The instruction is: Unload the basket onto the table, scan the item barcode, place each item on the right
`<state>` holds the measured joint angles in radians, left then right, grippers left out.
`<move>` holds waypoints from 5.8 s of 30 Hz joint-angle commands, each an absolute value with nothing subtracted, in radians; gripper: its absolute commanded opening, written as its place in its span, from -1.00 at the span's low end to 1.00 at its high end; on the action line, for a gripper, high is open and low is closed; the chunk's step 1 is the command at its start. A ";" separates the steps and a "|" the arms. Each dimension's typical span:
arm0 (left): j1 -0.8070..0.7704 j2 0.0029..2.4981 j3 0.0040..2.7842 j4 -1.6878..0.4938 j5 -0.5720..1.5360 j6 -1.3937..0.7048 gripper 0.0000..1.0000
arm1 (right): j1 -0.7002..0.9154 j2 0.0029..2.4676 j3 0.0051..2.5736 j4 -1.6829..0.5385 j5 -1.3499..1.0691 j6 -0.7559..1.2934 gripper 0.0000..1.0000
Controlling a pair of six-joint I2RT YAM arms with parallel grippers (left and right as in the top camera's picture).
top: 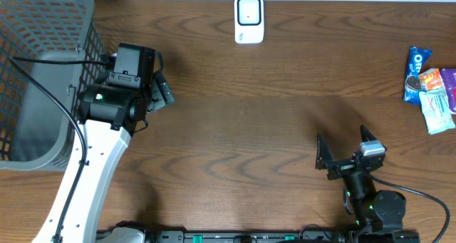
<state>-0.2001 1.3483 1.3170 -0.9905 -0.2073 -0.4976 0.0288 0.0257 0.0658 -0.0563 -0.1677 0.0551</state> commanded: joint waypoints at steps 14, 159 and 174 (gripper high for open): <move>-0.197 1.350 1.319 -0.994 -0.202 -0.506 0.96 | -0.065 0.005 0.006 -0.064 -0.155 0.043 0.98; 0.099 0.001 0.004 -0.060 0.192 0.032 0.96 | -0.005 0.005 0.006 -0.067 -0.114 0.028 0.99; 0.099 0.001 0.004 -0.055 0.191 0.022 0.96 | -0.005 0.005 0.006 -0.067 -0.114 0.028 0.99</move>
<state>0.1017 0.0101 0.0116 -0.0097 0.1551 0.0257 -0.0116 0.0109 0.0090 -0.0647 -0.1158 0.0151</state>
